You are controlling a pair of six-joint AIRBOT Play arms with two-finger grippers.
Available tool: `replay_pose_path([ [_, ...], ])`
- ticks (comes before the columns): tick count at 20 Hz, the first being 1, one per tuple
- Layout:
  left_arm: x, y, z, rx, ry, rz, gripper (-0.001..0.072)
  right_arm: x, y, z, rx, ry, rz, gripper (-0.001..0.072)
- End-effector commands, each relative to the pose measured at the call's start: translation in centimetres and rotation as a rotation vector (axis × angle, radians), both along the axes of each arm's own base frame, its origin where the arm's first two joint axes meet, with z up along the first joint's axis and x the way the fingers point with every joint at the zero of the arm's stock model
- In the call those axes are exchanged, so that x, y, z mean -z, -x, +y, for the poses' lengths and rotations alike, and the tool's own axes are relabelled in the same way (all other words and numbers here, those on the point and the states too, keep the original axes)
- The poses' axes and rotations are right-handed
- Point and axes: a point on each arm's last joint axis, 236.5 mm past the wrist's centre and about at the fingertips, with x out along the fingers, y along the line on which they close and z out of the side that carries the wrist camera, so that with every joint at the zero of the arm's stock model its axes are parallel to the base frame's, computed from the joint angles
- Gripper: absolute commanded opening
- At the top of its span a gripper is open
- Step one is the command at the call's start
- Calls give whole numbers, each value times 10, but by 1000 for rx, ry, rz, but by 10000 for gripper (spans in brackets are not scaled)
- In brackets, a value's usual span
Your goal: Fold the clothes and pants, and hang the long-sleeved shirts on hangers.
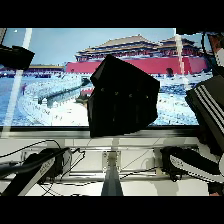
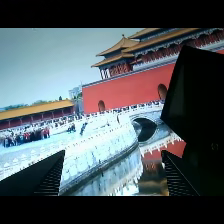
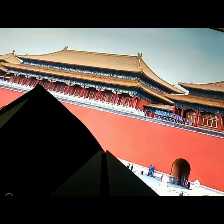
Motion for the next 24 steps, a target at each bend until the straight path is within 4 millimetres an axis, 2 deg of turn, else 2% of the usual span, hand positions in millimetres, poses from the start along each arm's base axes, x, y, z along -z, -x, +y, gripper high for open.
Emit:
replay_pose_path([
  [1, -1, 0, 0, -1, -1, -2, 687, 0, 0, 0, -1, 0, 0, 46],
  [13, -2, -1, 0, -2, 0, -8, 687, -7, -4, 3, -6, -13, -35, 46],
  [14, -5, -3, 1, -4, 1, -22, 688, -6, -3, 2, -7, -5, -30, 46],
  [15, -6, -4, 1, -5, 2, -28, 688, -1, -3, -8, -4, 50, -18, 46],
  [16, -6, -4, 1, -5, 2, -28, 687, 10, -3, -23, 6, 122, 21, 45],
  [18, -6, -4, -2, 1, 11, -28, 688, 49, 7, -74, 93, 217, 197, 45],
  [19, -6, -4, -2, 1, 12, -28, 688, 76, 19, -102, 155, 218, 327, 45],
  [21, -6, -4, -2, 1, 11, -28, 688, 135, 52, -145, 250, 163, 603, 44],
  [22, -6, -4, -2, 1, 11, -28, 688, 162, 70, -154, 267, 96, 720, 44],
  [24, -2, -7, -2, 1, 11, -15, 687, 214, 108, -152, 262, -99, 944, 45],
])
